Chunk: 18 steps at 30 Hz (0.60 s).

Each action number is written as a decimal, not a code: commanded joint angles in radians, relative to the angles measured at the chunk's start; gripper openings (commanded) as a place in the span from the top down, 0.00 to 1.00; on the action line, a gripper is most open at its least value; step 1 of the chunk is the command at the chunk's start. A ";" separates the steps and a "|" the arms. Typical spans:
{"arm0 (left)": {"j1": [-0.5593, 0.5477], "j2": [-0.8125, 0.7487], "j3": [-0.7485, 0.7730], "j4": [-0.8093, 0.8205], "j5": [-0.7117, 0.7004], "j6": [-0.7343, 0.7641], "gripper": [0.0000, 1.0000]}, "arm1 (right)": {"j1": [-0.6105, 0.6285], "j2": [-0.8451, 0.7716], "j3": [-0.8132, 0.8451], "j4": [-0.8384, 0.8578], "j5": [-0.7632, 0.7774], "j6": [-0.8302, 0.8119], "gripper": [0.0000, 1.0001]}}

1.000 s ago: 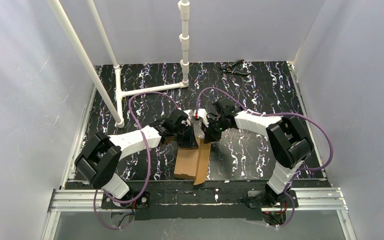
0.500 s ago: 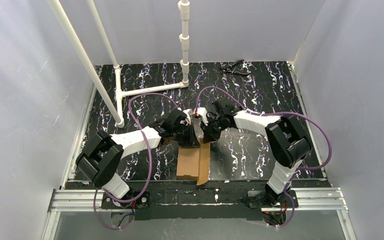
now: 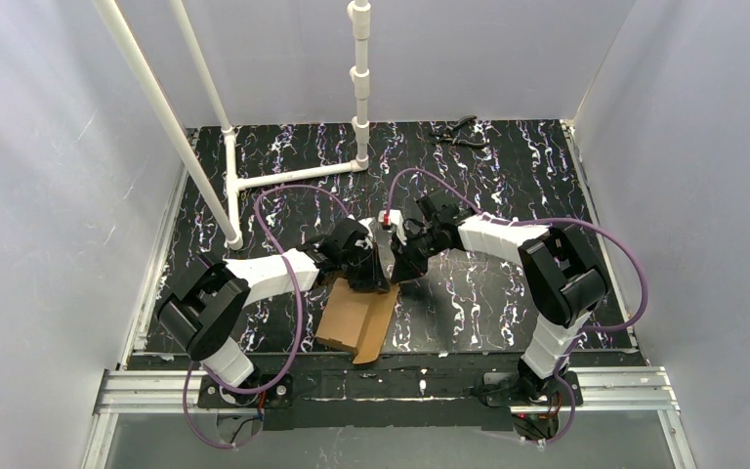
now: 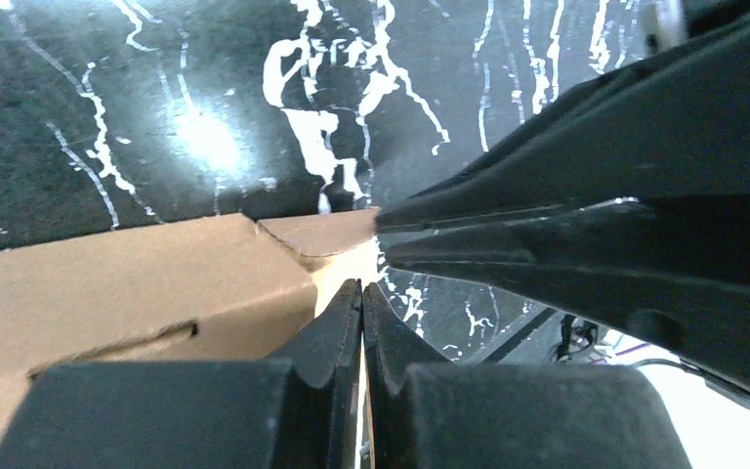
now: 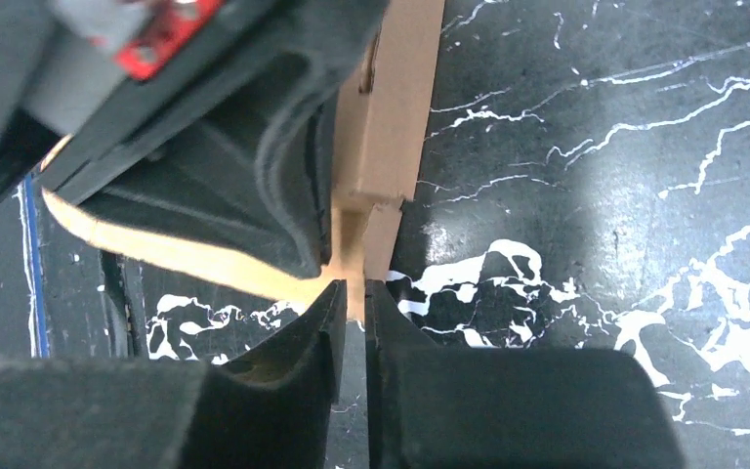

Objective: Fold the paper box

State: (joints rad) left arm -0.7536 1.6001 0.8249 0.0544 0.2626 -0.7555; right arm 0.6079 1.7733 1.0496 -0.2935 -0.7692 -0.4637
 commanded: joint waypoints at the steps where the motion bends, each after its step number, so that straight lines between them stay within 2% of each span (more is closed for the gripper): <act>1: 0.003 0.005 -0.027 -0.060 -0.061 0.034 1.00 | -0.011 -0.026 0.019 -0.036 -0.105 -0.052 0.75; 5: 0.002 -0.003 -0.012 -0.066 -0.063 0.049 0.99 | -0.024 -0.040 0.018 -0.059 -0.125 -0.073 0.62; 8: 0.003 -0.046 0.049 -0.149 -0.084 0.097 0.97 | -0.081 -0.079 0.021 -0.097 -0.168 -0.100 0.46; 10: 0.002 -0.088 0.124 -0.245 -0.116 0.149 0.88 | -0.126 -0.121 0.016 -0.140 -0.213 -0.152 0.33; 12: 0.004 -0.140 0.183 -0.319 -0.128 0.184 0.77 | -0.143 -0.140 0.011 -0.159 -0.232 -0.183 0.27; 15: 0.003 -0.293 0.201 -0.426 -0.169 0.189 0.65 | -0.143 -0.151 0.032 -0.190 -0.224 -0.261 0.25; 17: 0.003 -0.538 0.038 -0.517 -0.285 0.072 0.59 | -0.116 -0.169 0.065 -0.173 -0.199 -0.389 0.25; 18: 0.003 -0.614 -0.024 -0.535 -0.308 0.019 0.59 | -0.103 -0.165 0.084 -0.152 -0.186 -0.380 0.25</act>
State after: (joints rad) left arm -0.7536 1.3254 0.9955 -0.2955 0.1158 -0.5953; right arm 0.4644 1.6573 1.0508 -0.4561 -0.9627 -0.6914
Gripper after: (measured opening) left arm 0.379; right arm 0.747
